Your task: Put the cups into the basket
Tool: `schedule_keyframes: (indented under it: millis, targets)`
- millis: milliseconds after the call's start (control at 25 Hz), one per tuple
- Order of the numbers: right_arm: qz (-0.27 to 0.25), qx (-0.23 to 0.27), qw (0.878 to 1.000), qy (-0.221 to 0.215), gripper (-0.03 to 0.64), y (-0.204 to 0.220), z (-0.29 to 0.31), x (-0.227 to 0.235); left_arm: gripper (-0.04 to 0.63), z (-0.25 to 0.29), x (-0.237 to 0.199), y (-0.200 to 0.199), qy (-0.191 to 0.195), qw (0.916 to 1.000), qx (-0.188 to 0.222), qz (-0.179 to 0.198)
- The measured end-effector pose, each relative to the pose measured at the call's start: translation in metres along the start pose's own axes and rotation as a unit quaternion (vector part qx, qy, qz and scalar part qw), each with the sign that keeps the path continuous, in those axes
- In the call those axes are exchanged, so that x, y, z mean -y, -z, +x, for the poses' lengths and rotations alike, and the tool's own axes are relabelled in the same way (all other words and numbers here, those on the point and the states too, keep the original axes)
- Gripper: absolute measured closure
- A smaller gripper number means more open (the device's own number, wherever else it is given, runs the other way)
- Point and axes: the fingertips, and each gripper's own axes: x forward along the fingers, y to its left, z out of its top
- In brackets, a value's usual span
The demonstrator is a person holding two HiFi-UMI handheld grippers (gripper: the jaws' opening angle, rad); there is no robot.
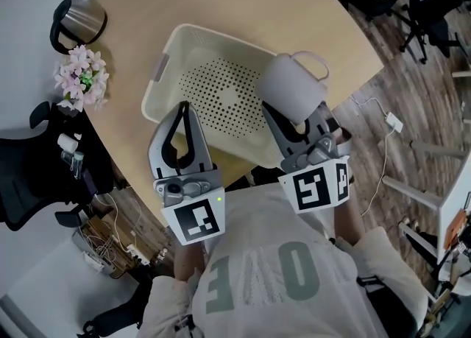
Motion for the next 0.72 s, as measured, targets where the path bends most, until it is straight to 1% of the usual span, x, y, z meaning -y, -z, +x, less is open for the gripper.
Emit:
schedule_keyframes:
  millis: [120, 240, 360, 480, 640, 720]
  targets:
    - [-0.014, -0.009, 1.000, -0.015, 0.583, -0.003, 0.011, -0.005, 0.588, -0.002, -0.004, 0.004, -0.004, 1.0000, -0.004, -0.001]
    - [-0.037, -0.019, 0.998, -0.047, 0.583, -0.005, 0.023, -0.016, 0.588, -0.006, -0.011, 0.011, -0.009, 0.9999, -0.011, 0.001]
    - [-0.072, -0.040, 0.994, -0.077, 0.583, -0.005, 0.040, -0.026, 0.588, -0.007, -0.020, 0.018, -0.017, 0.9997, -0.013, -0.009]
    - [-0.116, -0.071, 0.985, -0.103, 0.583, -0.001, 0.053, -0.035, 0.588, -0.007, -0.027, 0.026, -0.022, 0.9994, -0.016, -0.019]
    - [-0.151, -0.104, 0.973, -0.140, 0.583, 0.007, 0.067, -0.044, 0.588, -0.005, -0.029, 0.033, -0.022, 0.9995, -0.021, 0.012]
    - [-0.166, -0.118, 0.966, -0.158, 0.583, 0.015, 0.078, -0.051, 0.588, -0.004, -0.032, 0.037, -0.019, 0.9996, -0.018, 0.010]
